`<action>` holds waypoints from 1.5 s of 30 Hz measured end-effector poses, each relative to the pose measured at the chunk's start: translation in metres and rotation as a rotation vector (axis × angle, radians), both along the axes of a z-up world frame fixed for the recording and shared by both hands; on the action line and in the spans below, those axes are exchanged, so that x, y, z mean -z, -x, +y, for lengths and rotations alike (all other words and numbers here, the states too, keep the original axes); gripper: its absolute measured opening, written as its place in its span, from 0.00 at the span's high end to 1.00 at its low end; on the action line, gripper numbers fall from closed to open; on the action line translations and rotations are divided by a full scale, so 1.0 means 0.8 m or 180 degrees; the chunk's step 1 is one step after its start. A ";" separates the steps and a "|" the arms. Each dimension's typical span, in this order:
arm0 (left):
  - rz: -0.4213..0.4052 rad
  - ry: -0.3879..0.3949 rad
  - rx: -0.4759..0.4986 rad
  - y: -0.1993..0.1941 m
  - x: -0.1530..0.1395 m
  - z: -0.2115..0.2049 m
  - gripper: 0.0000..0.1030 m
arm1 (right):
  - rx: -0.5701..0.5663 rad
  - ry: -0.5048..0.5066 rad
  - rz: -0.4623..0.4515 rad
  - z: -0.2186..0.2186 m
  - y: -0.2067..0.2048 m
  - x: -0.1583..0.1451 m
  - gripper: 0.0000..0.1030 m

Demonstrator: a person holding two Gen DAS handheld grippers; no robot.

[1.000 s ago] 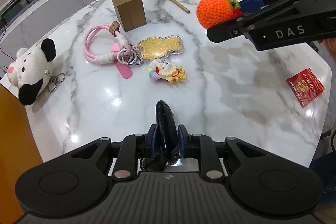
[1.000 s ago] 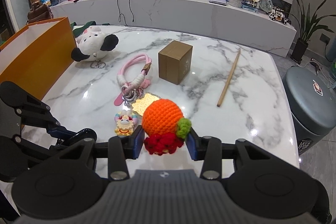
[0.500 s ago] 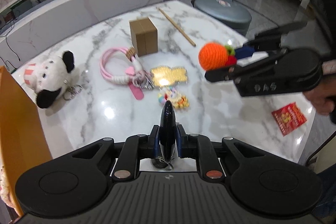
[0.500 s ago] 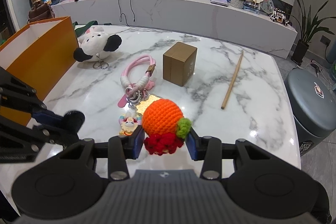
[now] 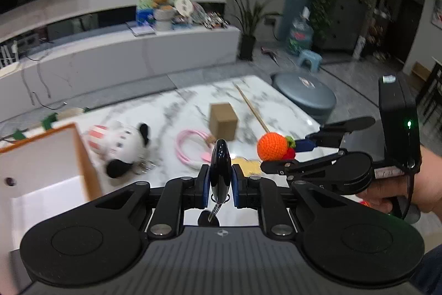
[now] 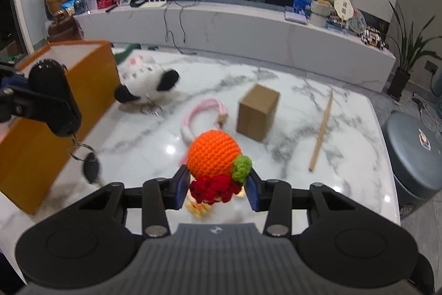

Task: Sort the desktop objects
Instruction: 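Carry the car key and orange fruit over the white storage box with both tools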

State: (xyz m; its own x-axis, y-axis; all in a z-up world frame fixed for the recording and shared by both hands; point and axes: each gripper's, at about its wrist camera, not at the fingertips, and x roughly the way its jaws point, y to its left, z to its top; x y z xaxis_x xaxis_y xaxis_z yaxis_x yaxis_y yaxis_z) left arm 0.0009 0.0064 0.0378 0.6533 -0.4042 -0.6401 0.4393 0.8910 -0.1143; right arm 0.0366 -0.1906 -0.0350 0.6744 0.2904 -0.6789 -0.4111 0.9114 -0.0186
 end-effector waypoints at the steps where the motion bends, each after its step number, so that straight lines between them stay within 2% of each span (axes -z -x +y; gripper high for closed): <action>1: -0.0033 0.0024 -0.0044 0.002 -0.006 0.009 0.83 | -0.0016 -0.0024 -0.0031 0.006 0.001 -0.005 0.57; 8: -0.0344 0.0254 -0.0493 0.026 -0.063 0.095 0.83 | -0.0208 -0.0220 -0.0288 0.060 0.011 -0.042 0.57; 13: -0.0491 0.0383 -0.0826 0.038 -0.088 0.151 0.83 | -0.0363 -0.0369 -0.0458 0.110 0.020 -0.067 0.57; 25: -0.0532 0.0383 -0.1184 0.041 -0.093 0.214 0.83 | -0.0787 -0.0485 -0.0600 0.224 0.040 -0.093 0.57; 29: -0.0472 0.0254 -0.1277 0.021 -0.095 0.226 0.83 | -0.0895 -0.0416 -0.0699 0.259 0.034 -0.103 0.57; 34: -0.0261 0.0096 -0.1381 -0.011 -0.066 0.248 0.83 | -0.1015 -0.0285 -0.0615 0.296 0.017 -0.091 0.57; 39: 0.0090 0.0187 -0.1453 -0.038 -0.013 0.273 0.83 | -0.1065 -0.0076 -0.0458 0.330 -0.006 -0.059 0.57; 45: 0.0314 0.0127 -0.1393 -0.063 0.019 0.273 0.83 | -0.1206 0.0246 -0.0323 0.365 -0.021 -0.033 0.57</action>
State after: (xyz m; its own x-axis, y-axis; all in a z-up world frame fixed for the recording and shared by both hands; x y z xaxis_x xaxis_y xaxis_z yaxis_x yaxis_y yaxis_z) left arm 0.0512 0.2249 0.0227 0.7050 -0.1288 -0.6974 0.0072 0.9846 -0.1746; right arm 0.0531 0.1017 -0.0088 0.5940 0.4822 -0.6439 -0.7105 0.6898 -0.1389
